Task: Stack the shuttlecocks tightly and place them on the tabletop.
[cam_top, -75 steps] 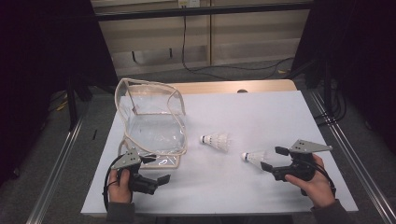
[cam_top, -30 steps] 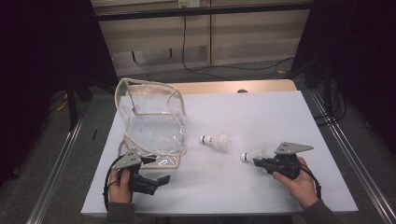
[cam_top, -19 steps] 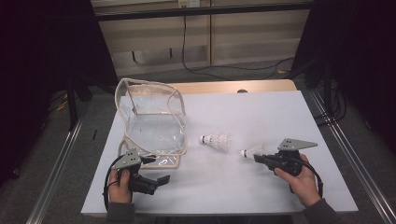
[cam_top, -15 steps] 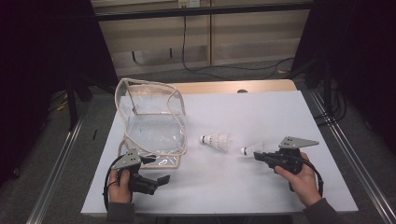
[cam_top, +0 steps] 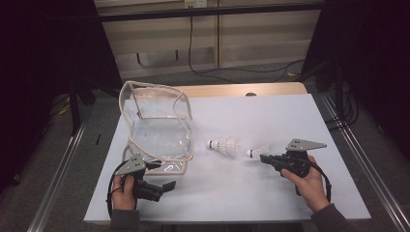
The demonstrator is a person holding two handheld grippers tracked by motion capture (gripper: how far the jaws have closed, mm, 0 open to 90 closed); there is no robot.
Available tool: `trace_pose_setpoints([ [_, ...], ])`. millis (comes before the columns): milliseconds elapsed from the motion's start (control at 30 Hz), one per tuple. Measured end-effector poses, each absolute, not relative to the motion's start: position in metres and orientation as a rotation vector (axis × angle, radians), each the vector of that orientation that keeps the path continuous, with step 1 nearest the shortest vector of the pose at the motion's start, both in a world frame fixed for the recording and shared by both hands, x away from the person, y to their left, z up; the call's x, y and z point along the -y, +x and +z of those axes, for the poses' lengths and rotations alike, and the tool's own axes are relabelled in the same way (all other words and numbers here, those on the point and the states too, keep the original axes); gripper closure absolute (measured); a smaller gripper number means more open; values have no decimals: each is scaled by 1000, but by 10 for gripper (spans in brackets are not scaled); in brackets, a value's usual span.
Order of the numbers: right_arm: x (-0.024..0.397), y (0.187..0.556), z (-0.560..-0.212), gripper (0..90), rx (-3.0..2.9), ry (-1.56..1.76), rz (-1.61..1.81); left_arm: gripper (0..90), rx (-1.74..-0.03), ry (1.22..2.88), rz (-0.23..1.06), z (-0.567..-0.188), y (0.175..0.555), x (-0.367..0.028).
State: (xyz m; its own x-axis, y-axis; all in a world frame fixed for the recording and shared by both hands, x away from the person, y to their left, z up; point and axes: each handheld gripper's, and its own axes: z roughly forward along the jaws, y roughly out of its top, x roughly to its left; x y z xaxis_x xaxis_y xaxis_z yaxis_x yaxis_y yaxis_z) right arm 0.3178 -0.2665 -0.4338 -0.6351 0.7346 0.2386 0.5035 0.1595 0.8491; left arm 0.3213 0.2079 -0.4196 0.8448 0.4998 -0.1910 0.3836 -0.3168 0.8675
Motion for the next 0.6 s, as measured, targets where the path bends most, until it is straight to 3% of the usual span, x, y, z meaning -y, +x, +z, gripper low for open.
trace_pose_setpoints([
  [600,260,328,-435,900,-2198,1217,1472,29,-656,1943,136,-420,321,-208],
])
